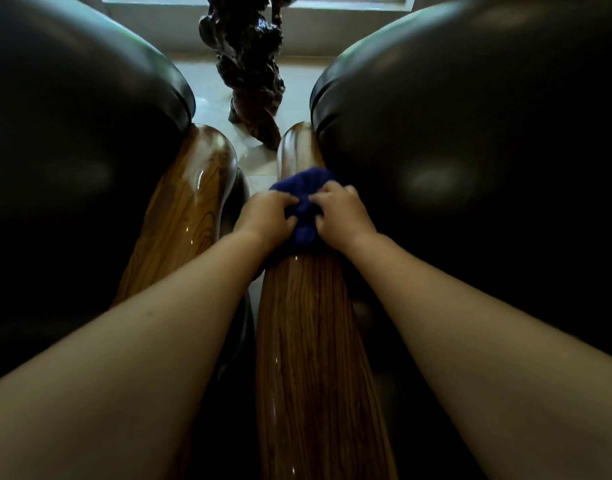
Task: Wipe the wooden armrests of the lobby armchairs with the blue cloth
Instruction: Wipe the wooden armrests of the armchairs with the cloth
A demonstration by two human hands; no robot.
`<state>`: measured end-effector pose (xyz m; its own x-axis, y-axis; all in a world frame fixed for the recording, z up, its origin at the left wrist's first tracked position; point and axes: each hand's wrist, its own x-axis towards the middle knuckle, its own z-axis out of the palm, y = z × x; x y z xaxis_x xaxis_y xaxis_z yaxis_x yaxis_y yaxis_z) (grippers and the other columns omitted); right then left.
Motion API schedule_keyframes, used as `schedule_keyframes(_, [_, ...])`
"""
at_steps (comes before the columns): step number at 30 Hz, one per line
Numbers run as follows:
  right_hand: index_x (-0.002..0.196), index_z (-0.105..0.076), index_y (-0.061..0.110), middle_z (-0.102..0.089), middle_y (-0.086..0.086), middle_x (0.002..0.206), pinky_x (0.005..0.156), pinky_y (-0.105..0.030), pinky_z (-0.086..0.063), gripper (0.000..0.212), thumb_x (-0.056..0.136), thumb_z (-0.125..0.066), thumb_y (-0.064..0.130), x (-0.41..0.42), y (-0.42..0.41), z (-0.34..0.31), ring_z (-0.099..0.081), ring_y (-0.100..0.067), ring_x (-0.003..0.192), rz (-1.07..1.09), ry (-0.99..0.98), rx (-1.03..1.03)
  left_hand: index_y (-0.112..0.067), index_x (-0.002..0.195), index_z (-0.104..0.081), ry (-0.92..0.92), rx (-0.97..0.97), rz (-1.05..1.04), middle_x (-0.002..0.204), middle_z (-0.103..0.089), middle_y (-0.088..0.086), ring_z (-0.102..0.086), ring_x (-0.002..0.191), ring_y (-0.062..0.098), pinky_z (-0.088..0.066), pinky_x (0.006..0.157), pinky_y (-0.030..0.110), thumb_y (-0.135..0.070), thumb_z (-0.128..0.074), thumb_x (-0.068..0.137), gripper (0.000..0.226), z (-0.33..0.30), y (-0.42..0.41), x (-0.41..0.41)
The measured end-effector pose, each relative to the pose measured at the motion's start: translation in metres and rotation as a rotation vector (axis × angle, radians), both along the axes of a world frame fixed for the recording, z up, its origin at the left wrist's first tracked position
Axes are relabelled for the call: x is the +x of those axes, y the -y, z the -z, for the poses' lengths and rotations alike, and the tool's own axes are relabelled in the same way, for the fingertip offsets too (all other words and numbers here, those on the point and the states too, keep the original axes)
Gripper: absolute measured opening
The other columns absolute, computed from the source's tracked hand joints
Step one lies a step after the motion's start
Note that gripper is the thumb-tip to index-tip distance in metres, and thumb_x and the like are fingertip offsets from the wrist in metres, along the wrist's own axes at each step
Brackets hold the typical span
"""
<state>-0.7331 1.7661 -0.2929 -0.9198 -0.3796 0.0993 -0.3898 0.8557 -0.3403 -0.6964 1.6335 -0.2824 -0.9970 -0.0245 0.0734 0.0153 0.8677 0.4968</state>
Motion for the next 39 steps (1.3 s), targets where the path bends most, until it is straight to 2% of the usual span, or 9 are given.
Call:
schedule_keyframes(3, [0.106, -0.067, 0.014, -0.062, -0.012, 0.116, 0.094, -0.036, -0.043, 0.025, 0.083, -0.057, 0.013, 0.033, -0.012, -0.019, -0.055, -0.031, 0.106, -0.011, 0.132, -0.058, -0.014, 0.099, -0.067, 0.054, -0.075, 0.006, 0.102, -0.068, 0.013, -0.063, 0.089, 0.025, -0.047, 0.080, 0.036, -0.012, -0.057, 0.082, 0.019, -0.017, -0.006, 0.031])
schedule_keyframes(7, [0.100, -0.069, 0.016, -0.067, -0.004, 0.101, 0.077, -0.024, -0.046, 0.021, 0.079, -0.068, 0.016, 0.070, -0.033, -0.064, -0.062, -0.017, 0.094, 0.007, 0.402, -0.207, -0.016, 0.090, -0.065, 0.203, 0.062, 0.027, 0.096, -0.066, 0.006, -0.062, 0.088, 0.017, -0.053, 0.079, 0.032, -0.011, -0.060, 0.081, 0.012, -0.062, -0.005, 0.063])
schedule_keyframes(11, [0.087, -0.069, 0.030, -0.065, 0.012, 0.082, 0.059, -0.011, -0.043, 0.013, 0.077, -0.071, 0.021, 0.104, -0.063, -0.143, -0.062, 0.000, 0.075, -0.022, 0.486, -0.316, -0.020, 0.085, -0.063, 0.261, 0.215, 0.061, 0.090, -0.065, 0.000, -0.062, 0.081, 0.009, -0.047, 0.061, 0.016, -0.013, -0.064, 0.079, 0.010, -0.134, -0.010, 0.095])
schedule_keyframes(17, [0.079, -0.068, 0.041, -0.072, 0.015, 0.080, 0.069, -0.016, -0.051, 0.019, 0.071, -0.073, 0.025, 0.186, -0.121, -0.301, -0.066, 0.004, 0.078, -0.054, 0.462, -0.367, -0.021, 0.083, -0.065, 0.271, 0.315, 0.229, 0.084, -0.068, 0.000, -0.065, 0.080, 0.013, -0.052, 0.069, 0.023, -0.009, -0.068, 0.073, 0.016, -0.289, -0.043, 0.161])
schedule_keyframes(20, [0.078, -0.070, 0.038, -0.074, 0.011, 0.079, 0.073, -0.023, -0.056, 0.019, 0.070, -0.071, 0.021, 0.235, -0.162, -0.359, -0.068, -0.002, 0.078, -0.043, 0.425, -0.377, -0.024, 0.078, -0.065, 0.265, 0.282, 0.333, 0.082, -0.069, -0.001, -0.065, 0.079, 0.013, -0.056, 0.073, 0.028, -0.007, -0.070, 0.071, 0.019, -0.352, -0.081, 0.196])
schedule_keyframes(24, [0.084, -0.072, 0.025, -0.072, 0.009, 0.076, 0.072, -0.018, -0.054, 0.017, 0.071, -0.072, 0.013, 0.298, -0.232, -0.420, -0.067, 0.000, 0.074, 0.029, 0.342, -0.386, -0.018, 0.080, -0.069, 0.233, 0.226, 0.434, 0.076, -0.067, -0.002, -0.061, 0.073, 0.011, -0.053, 0.075, 0.034, -0.007, -0.072, 0.067, 0.017, -0.416, -0.153, 0.240])
schedule_keyframes(30, [0.093, -0.071, 0.021, -0.072, 0.006, 0.087, 0.070, -0.012, -0.052, 0.019, 0.074, -0.072, 0.015, 0.384, -0.364, -0.478, -0.066, -0.001, 0.080, 0.132, 0.236, -0.354, -0.028, 0.064, -0.062, 0.168, 0.169, 0.574, 0.061, -0.058, -0.012, -0.051, 0.057, 0.001, -0.042, 0.058, 0.018, -0.011, -0.075, 0.066, 0.021, -0.465, -0.287, 0.297])
schedule_keyframes(36, [0.090, -0.071, 0.024, -0.073, 0.006, 0.088, 0.076, -0.024, -0.054, 0.017, 0.075, -0.070, 0.017, 0.454, -0.510, -0.507, -0.067, -0.006, 0.083, 0.219, 0.177, -0.333, -0.031, 0.065, -0.061, 0.125, 0.177, 0.668, 0.065, -0.061, -0.014, -0.055, 0.060, -0.001, -0.045, 0.062, 0.017, -0.013, -0.075, 0.066, 0.022, -0.488, -0.439, 0.349])
schedule_keyframes(39, [0.090, -0.072, 0.024, -0.071, 0.012, 0.082, 0.070, -0.016, -0.050, 0.018, 0.075, -0.070, 0.016, 0.477, -0.570, -0.512, -0.066, -0.001, 0.077, 0.255, 0.151, -0.332, -0.030, 0.067, -0.063, 0.134, 0.190, 0.721, 0.066, -0.063, -0.014, -0.057, 0.057, -0.006, -0.045, 0.057, 0.008, -0.013, -0.075, 0.066, 0.021, -0.494, -0.502, 0.362])
